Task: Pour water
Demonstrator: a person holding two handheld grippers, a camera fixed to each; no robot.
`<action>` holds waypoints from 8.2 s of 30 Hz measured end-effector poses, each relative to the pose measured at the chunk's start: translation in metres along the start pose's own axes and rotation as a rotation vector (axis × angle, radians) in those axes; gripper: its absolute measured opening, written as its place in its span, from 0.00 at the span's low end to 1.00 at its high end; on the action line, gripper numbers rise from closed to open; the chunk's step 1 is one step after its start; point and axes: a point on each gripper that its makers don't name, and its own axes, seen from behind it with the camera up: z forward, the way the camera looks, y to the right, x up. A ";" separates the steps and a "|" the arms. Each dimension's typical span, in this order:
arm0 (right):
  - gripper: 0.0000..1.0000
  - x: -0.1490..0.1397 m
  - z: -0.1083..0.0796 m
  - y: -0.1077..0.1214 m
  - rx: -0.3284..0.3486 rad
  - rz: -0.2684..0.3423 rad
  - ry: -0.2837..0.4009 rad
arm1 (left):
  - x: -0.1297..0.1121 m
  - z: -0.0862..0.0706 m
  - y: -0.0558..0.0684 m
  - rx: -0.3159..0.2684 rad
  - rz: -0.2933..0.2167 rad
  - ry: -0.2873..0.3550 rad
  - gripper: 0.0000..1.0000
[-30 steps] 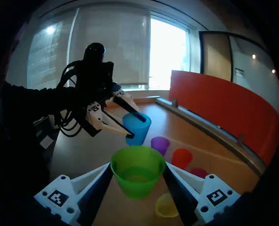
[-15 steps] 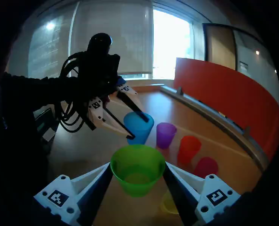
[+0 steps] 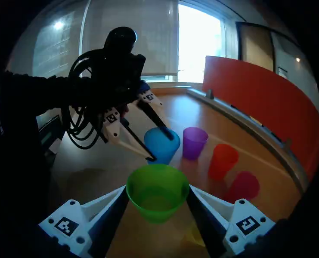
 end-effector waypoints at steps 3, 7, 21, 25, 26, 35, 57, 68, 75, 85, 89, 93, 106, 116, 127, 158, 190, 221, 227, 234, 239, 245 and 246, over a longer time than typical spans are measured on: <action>0.91 -0.004 0.005 0.000 0.004 -0.004 -0.009 | -0.004 0.004 0.000 -0.003 0.006 -0.006 0.88; 0.92 -0.010 0.010 -0.001 0.009 -0.007 -0.019 | -0.007 0.008 0.000 -0.009 0.007 -0.011 0.88; 0.91 -0.025 0.019 0.000 0.014 0.000 -0.037 | -0.023 0.018 0.003 -0.029 0.010 -0.046 0.88; 0.91 -0.026 0.020 0.001 0.012 -0.001 -0.036 | -0.025 0.019 0.003 -0.031 0.012 -0.045 0.88; 0.91 -0.027 0.020 0.001 0.011 -0.002 -0.037 | -0.026 0.019 0.003 -0.031 0.012 -0.044 0.88; 0.91 -0.030 0.025 0.000 0.010 -0.004 -0.039 | -0.038 0.020 0.000 -0.034 -0.014 -0.061 0.88; 0.91 -0.041 0.034 -0.002 0.001 -0.018 -0.058 | -0.046 0.017 -0.007 0.000 -0.014 -0.083 0.96; 0.96 -0.044 0.030 -0.003 -0.003 -0.021 -0.059 | -0.047 0.016 -0.004 -0.004 -0.010 -0.088 0.96; 1.00 -0.040 0.026 0.000 -0.008 -0.004 -0.046 | -0.047 0.014 -0.004 0.000 -0.010 -0.093 0.96; 1.00 -0.038 0.017 0.001 -0.026 -0.021 -0.046 | -0.046 0.005 -0.007 0.016 -0.011 -0.092 0.96; 1.00 -0.036 0.011 0.001 -0.032 -0.019 -0.042 | -0.048 -0.001 -0.008 0.028 -0.006 -0.093 0.96; 1.00 -0.033 0.003 0.001 -0.045 -0.016 -0.034 | -0.050 -0.009 -0.008 0.040 -0.012 -0.092 0.96; 1.00 -0.027 -0.031 -0.001 -0.102 0.022 0.020 | -0.045 -0.037 -0.007 0.096 -0.051 -0.043 0.96; 1.00 -0.023 -0.057 0.007 -0.181 0.099 0.082 | -0.039 -0.063 -0.013 0.176 -0.093 0.016 0.96; 1.00 -0.025 -0.084 0.030 -0.345 0.193 0.153 | -0.027 -0.094 -0.038 0.333 -0.167 0.137 0.96; 1.00 -0.020 -0.173 0.112 -0.969 0.364 0.418 | 0.007 -0.174 -0.077 0.741 -0.344 0.481 0.96; 0.99 -0.018 -0.218 0.117 -1.153 0.379 0.502 | 0.006 -0.176 -0.077 0.853 -0.425 0.590 0.96; 0.99 -0.023 -0.223 0.120 -1.218 0.391 0.459 | -0.051 -0.176 -0.087 0.923 -0.360 0.558 0.96; 0.99 -0.020 -0.223 0.120 -1.222 0.388 0.455 | -0.059 -0.174 -0.089 0.919 -0.372 0.551 0.96; 0.99 -0.018 -0.223 0.121 -1.225 0.384 0.452 | -0.065 -0.172 -0.090 0.921 -0.375 0.543 0.96; 0.99 -0.018 -0.222 0.121 -1.225 0.383 0.449 | -0.067 -0.170 -0.091 0.921 -0.380 0.542 0.96; 0.99 -0.018 -0.222 0.122 -1.225 0.387 0.451 | -0.068 -0.170 -0.092 0.927 -0.381 0.538 0.96; 0.99 -0.018 -0.222 0.122 -1.225 0.388 0.451 | -0.068 -0.170 -0.092 0.927 -0.381 0.538 0.96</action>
